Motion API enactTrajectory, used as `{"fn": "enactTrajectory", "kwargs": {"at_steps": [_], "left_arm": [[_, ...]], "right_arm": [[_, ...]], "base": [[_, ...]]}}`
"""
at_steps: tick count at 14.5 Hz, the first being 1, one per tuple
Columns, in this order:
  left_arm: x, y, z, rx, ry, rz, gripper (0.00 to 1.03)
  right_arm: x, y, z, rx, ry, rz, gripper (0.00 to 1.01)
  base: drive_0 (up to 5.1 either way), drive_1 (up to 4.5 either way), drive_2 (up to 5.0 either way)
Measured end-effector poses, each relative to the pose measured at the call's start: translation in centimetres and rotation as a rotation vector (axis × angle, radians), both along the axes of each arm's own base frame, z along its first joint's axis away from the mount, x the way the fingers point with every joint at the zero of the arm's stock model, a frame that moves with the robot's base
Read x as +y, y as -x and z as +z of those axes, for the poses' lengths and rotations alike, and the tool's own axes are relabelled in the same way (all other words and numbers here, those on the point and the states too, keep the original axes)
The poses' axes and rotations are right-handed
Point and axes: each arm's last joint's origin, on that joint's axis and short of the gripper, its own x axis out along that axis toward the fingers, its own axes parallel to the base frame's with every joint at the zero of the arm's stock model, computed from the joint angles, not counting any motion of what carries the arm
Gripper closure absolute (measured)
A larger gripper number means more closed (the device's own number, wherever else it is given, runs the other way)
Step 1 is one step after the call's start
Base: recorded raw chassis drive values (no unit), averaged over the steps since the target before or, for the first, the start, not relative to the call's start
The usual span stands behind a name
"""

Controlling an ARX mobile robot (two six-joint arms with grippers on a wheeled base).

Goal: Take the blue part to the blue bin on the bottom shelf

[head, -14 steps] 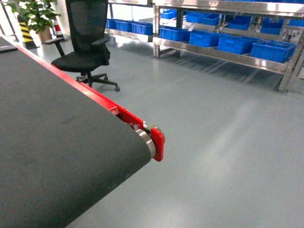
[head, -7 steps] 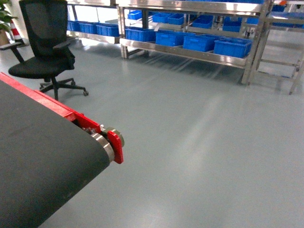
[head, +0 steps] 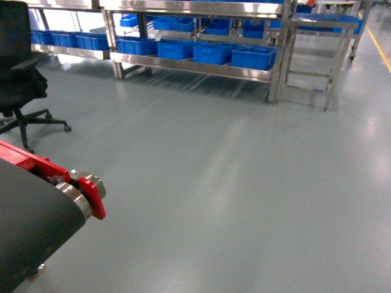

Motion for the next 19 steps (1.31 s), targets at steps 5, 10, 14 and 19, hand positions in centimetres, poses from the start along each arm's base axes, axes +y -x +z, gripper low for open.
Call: {"fn": "enactTrajectory", "kwargs": {"at_steps": [5, 10, 14, 19], "left_arm": [[0.0, 0.0, 0.0, 0.0, 0.0, 0.0, 0.59], [0.0, 0.0, 0.0, 0.0, 0.0, 0.0, 0.59], [0.0, 0.0, 0.0, 0.0, 0.0, 0.0, 0.6], [0.0, 0.0, 0.0, 0.0, 0.0, 0.0, 0.6]], "right_arm": [[0.0, 0.0, 0.0, 0.0, 0.0, 0.0, 0.03], [0.0, 0.0, 0.0, 0.0, 0.0, 0.0, 0.03], [0.0, 0.0, 0.0, 0.0, 0.0, 0.0, 0.03], [0.0, 0.0, 0.0, 0.0, 0.0, 0.0, 0.03]], "base": [[-1.6, -1.62, -1.6], [-1.6, -1.59, -1.6], [-1.6, -1.61, -1.6], [-1.6, -1.61, -1.6]]}}
